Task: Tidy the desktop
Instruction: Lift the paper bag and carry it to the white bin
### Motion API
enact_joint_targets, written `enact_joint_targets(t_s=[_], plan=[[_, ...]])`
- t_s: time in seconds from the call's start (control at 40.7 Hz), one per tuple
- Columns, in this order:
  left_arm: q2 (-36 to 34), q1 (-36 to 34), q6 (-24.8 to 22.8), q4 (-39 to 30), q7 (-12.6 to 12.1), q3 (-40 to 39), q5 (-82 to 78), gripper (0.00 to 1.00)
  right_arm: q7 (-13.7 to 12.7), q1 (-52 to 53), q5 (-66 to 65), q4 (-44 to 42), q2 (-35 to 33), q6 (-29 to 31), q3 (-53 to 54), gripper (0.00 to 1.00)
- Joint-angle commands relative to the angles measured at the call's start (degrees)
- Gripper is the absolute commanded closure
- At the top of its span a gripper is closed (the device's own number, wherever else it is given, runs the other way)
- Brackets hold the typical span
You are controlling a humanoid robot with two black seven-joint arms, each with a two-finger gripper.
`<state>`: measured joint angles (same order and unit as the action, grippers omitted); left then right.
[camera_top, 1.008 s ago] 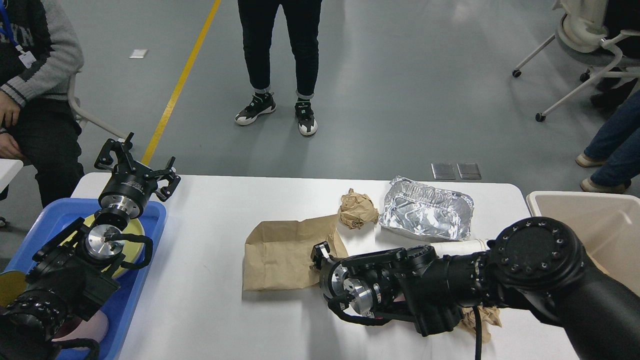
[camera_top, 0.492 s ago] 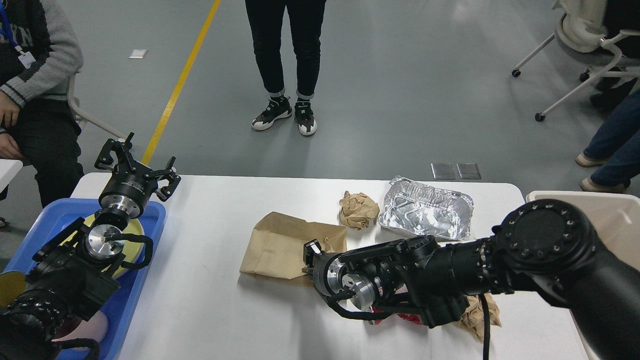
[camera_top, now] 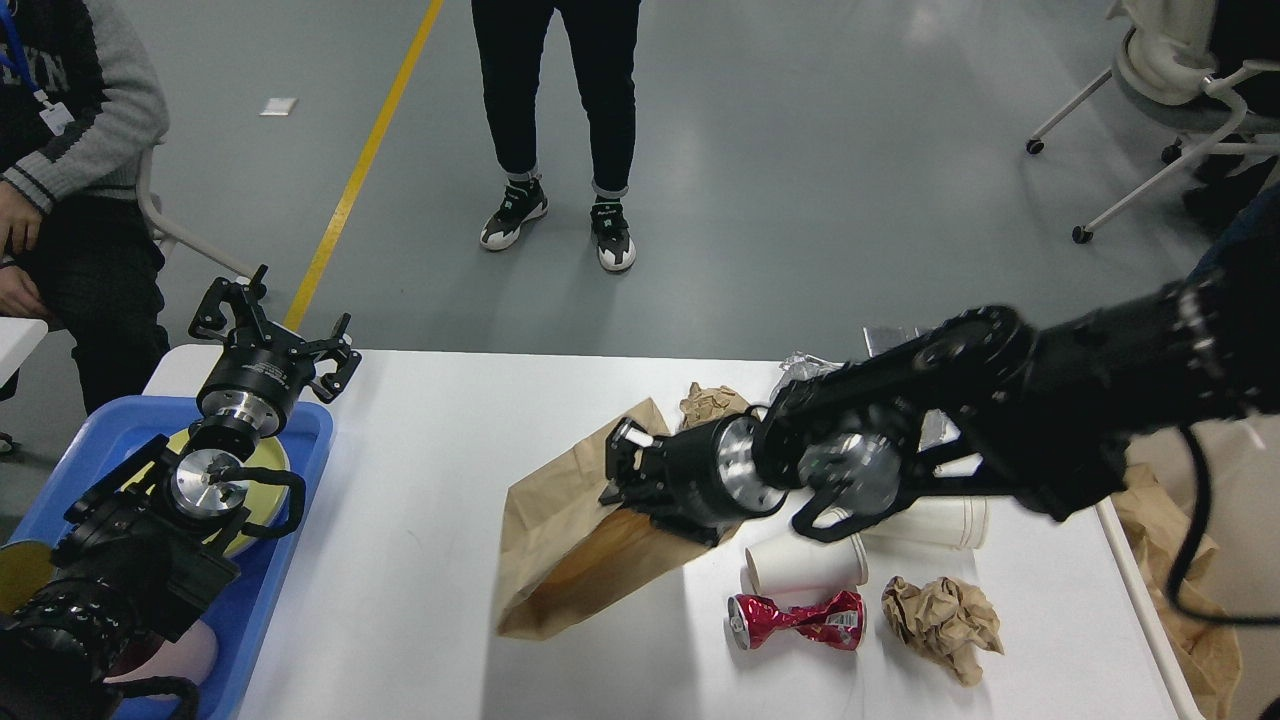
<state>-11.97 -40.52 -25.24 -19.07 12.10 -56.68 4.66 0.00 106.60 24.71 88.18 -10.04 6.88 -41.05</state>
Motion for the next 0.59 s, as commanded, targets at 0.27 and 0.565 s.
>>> enact_joint_targets(t_s=[0.27,0.565], plan=[[0.02,0.01,0.01,0.00,0.03,-0.01,0.00,0.02,-0.53,20.49,-26.90,-1.43,-6.74,17.55,-24.15,1.00],[0.02,0.01,0.01,0.00,0.03,-0.01,0.00,0.02,-0.53,14.08,-28.22,-14.43,-8.14,16.41,-38.13,1.00]])
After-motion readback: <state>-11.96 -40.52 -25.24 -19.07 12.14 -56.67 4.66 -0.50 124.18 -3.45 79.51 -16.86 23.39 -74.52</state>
